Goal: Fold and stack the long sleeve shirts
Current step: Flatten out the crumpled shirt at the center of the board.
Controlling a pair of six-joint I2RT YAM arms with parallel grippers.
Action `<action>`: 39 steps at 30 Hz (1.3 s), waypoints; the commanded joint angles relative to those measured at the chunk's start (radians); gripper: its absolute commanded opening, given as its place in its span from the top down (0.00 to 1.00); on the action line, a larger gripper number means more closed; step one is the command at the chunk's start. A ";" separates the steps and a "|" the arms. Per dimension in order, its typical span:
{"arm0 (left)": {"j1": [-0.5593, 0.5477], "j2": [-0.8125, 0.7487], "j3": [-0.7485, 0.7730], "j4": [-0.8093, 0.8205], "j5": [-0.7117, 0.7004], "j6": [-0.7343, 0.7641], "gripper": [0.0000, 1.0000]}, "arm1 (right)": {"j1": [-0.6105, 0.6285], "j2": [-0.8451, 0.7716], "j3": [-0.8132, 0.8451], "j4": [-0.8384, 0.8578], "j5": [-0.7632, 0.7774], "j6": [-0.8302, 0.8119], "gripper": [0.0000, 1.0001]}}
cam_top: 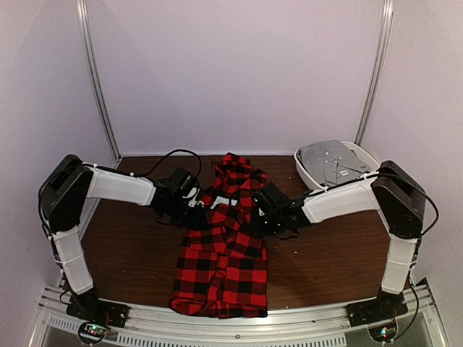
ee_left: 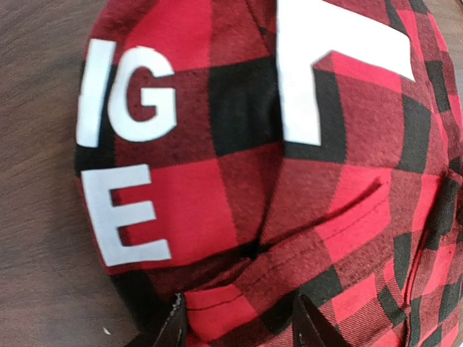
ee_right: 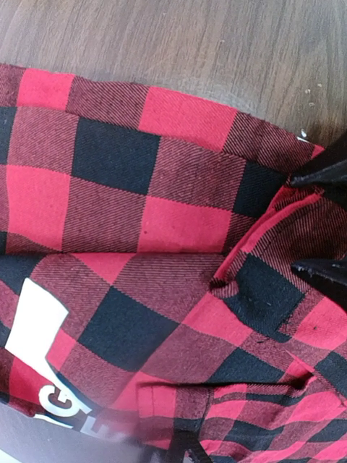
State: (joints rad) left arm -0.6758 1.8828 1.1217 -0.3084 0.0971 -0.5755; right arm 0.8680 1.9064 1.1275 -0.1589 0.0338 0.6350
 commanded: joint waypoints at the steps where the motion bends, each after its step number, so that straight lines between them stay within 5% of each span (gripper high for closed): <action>1: -0.028 0.003 0.010 0.010 0.011 -0.016 0.52 | -0.003 0.015 0.025 0.017 -0.019 0.005 0.70; 16: -0.036 -0.046 0.031 0.001 -0.014 -0.021 0.87 | 0.000 -0.001 0.017 0.013 -0.013 0.009 0.97; 23: -0.036 -0.064 0.039 -0.004 -0.018 -0.018 0.98 | 0.003 -0.025 -0.003 0.010 -0.002 0.015 0.98; 39: -0.026 -0.142 0.089 -0.071 -0.153 -0.014 1.00 | 0.000 -0.138 0.011 -0.087 0.096 0.002 1.00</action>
State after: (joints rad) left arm -0.7071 1.7939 1.1538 -0.3607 0.0219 -0.5968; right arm 0.8684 1.8408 1.1267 -0.1940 0.0578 0.6388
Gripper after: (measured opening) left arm 0.033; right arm 0.017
